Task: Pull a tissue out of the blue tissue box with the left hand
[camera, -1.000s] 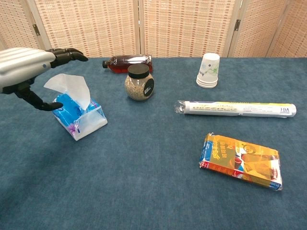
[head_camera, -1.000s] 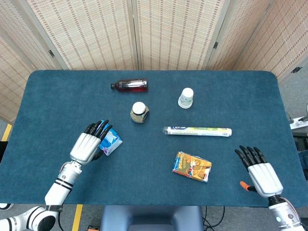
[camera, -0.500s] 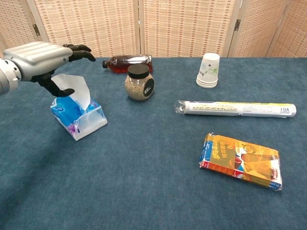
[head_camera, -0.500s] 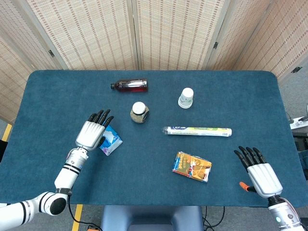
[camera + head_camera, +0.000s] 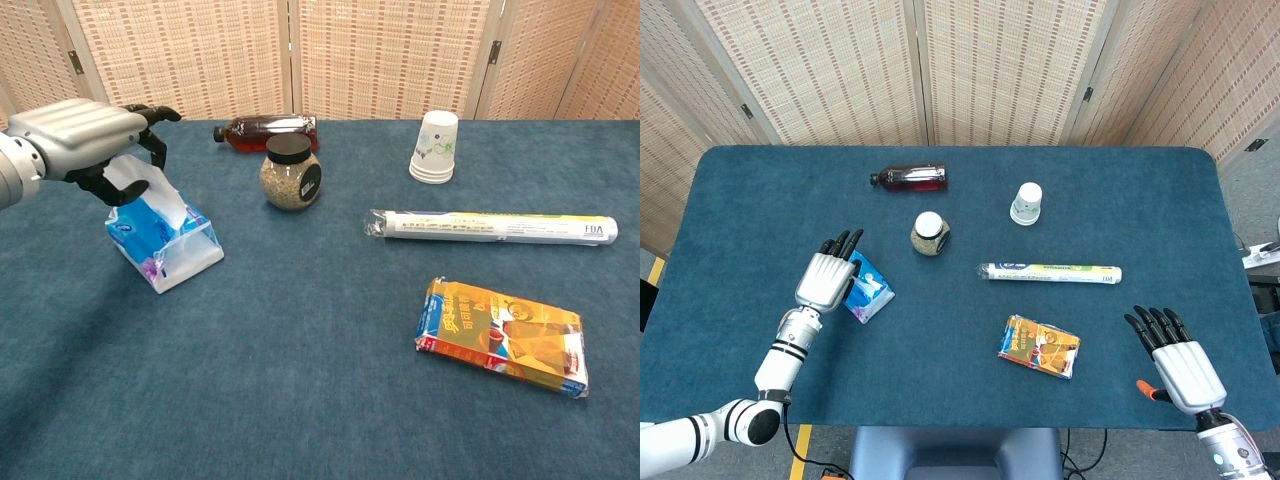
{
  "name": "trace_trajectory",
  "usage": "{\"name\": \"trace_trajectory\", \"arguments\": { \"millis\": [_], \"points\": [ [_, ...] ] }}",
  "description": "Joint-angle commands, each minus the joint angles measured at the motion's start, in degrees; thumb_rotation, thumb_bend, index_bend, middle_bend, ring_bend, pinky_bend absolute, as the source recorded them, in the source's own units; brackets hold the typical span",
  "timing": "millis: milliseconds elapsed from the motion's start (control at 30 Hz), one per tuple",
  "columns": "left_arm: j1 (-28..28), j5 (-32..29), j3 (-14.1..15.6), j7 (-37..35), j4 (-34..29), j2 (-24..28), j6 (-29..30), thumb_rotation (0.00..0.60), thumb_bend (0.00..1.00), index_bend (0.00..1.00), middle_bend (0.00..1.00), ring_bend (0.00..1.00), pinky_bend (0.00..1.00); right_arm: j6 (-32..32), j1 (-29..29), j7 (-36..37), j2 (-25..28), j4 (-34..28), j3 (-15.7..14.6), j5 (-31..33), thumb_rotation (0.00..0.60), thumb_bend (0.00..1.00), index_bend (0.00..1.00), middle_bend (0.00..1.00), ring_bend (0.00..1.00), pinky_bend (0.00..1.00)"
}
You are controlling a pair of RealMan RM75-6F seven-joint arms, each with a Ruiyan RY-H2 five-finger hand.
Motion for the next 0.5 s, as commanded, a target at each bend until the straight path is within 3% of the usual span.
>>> {"name": "trace_trajectory", "arguments": {
  "millis": [33,300,500],
  "points": [
    [0.0,0.7,0.5,-0.8,-0.2,0.0,0.8,0.6,0.62,0.61,0.08,0.06,0.24,0.0,0.0,0.0,0.0,0.0,0.0,0.0,0.6,0.04,0.0,0.0,0.0,0.0],
    [0.4,1.8,0.7,-2.1,-2.8,1.9,3.1,0.6,0.62,0.61,0.08,0.07,0.24,0.0,0.0,0.2,0.1,0.0,0.0,-0.1,0.6,0.04,0.0,0.0,0.0,0.0],
    [1.0,1.8,-1.9,-2.7,-12.0,6.1,7.0,0.6,0.62,0.61,0.08,0.07,0.24,-0.5,0.2,-0.4,-0.2,0.0,-0.2,-0.1,0.6,0.04,0.0,0.0,0.0,0.0]
  ]
}}
